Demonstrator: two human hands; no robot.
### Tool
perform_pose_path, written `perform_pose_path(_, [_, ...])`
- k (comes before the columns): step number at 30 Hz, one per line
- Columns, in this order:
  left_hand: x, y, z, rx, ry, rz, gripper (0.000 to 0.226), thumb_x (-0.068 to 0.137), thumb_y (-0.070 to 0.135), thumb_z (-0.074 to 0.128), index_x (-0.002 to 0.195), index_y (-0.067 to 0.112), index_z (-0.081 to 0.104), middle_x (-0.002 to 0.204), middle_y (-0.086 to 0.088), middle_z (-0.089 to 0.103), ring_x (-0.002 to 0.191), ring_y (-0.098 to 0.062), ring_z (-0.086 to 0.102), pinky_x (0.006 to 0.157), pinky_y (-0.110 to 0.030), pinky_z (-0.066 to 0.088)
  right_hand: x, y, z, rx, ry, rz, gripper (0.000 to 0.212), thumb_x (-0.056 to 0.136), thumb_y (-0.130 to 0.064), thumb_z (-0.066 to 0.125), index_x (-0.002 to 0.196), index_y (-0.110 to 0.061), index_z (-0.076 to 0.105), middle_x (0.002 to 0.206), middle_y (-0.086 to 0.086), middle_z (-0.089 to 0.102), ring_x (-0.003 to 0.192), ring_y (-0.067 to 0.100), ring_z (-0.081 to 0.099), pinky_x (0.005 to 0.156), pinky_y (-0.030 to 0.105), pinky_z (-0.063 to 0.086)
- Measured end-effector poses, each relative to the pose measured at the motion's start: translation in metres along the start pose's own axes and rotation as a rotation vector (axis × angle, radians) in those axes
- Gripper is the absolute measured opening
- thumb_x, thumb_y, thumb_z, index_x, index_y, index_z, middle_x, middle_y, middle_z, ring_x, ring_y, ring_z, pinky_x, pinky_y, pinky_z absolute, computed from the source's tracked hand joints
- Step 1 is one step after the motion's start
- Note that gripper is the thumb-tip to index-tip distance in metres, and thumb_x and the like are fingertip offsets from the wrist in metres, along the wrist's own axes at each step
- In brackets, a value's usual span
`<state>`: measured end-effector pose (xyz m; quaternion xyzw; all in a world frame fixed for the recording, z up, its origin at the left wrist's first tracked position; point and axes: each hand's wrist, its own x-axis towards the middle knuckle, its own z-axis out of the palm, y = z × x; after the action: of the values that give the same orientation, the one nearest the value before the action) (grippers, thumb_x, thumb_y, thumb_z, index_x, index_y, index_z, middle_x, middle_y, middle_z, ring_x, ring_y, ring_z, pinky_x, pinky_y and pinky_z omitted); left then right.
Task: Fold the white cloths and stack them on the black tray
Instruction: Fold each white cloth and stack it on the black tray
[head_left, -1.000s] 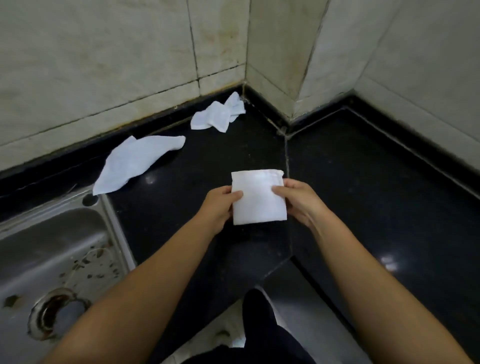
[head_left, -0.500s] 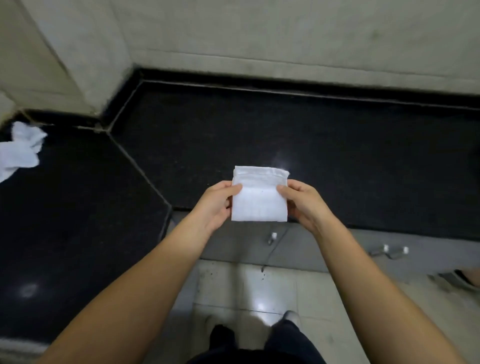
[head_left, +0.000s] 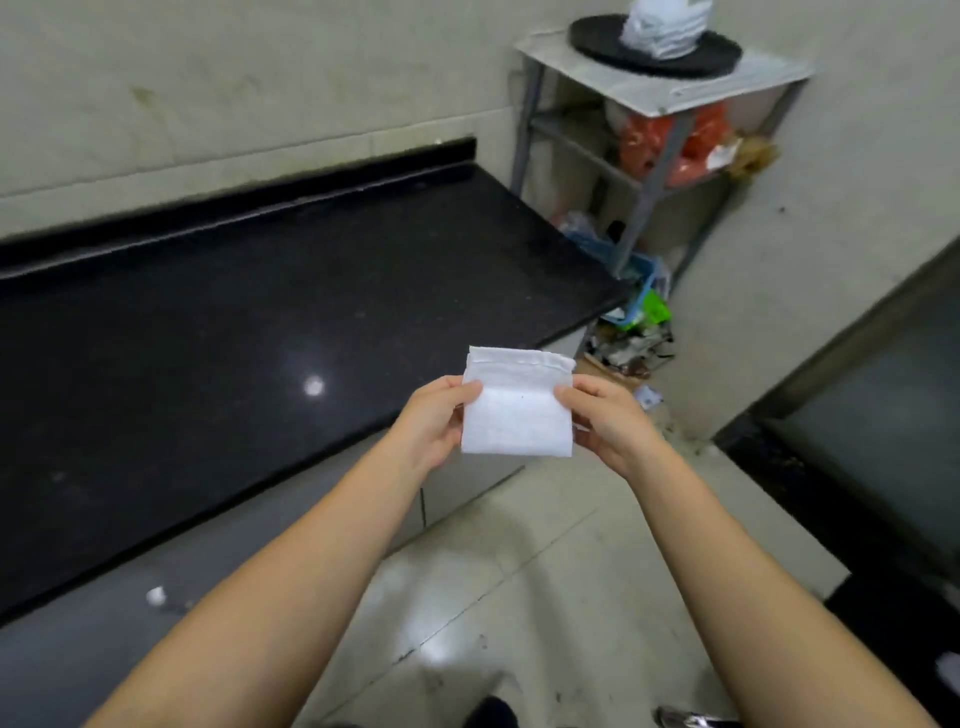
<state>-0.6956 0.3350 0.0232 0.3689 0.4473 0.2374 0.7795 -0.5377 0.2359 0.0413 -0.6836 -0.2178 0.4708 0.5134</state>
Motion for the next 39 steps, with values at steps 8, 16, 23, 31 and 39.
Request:
perform_pose_path(8, [0.096,0.028,0.156,0.088,-0.144,0.035,0.013,0.092,0.005,0.052,0.08,0.011,0.055,0.084,-0.006,0.062,0.074,-0.017,0.058,0.067,-0.031,0.049,0.068,-0.052,-0.137,0.084,0.19,-0.052,0.018,0.092,-0.007,0.056,0.079,-0.016,0.065,0.065,-0.006,0.065,0.058,0.009,0.056,0.055,0.021,0.046])
perform_pose_path(16, [0.216,0.11,0.251,0.093,-0.211,0.102,0.01,0.092,0.005,0.052,0.083,0.011,0.054,0.088,-0.007,0.062,0.08,-0.02,0.058,0.073,-0.035,0.051,0.196,-0.135,-0.205,0.09,0.251,-0.156,0.016,0.093,-0.009,0.056,0.08,-0.015,0.062,0.076,0.002,0.062,0.06,0.01,0.057,0.044,0.018,0.044])
perform_pose_path(23, [0.315,0.232,0.329,0.127,-0.223,0.255,0.014,0.091,0.006,0.055,0.077,0.01,0.052,0.084,-0.009,0.063,0.078,-0.022,0.06,0.071,-0.036,0.051,0.31,-0.255,-0.246,0.154,0.211,-0.298,0.015,0.093,-0.008,0.056,0.081,-0.015,0.063,0.08,0.001,0.066,0.062,0.008,0.063,0.056,0.023,0.049])
perform_pose_path(31, [0.407,0.333,0.398,0.078,-0.141,0.451,0.01,0.092,0.005,0.053,0.084,0.009,0.056,0.093,-0.009,0.064,0.084,-0.021,0.062,0.072,-0.035,0.055,0.446,-0.38,-0.292,-0.033,0.109,-0.499,0.009,0.092,-0.013,0.057,0.09,-0.017,0.066,0.091,0.005,0.068,0.081,0.02,0.062,0.071,0.036,0.048])
perform_pose_path(39, [0.5,0.406,0.465,-0.008,0.108,0.562,0.019,0.093,0.007,0.053,0.077,0.013,0.046,0.08,-0.005,0.058,0.07,-0.016,0.058,0.061,-0.028,0.052,0.605,-0.497,-0.324,-0.203,-0.033,-0.636,0.009,0.088,-0.013,0.062,0.082,-0.02,0.063,0.089,0.0,0.067,0.089,0.018,0.063,0.086,0.034,0.05])
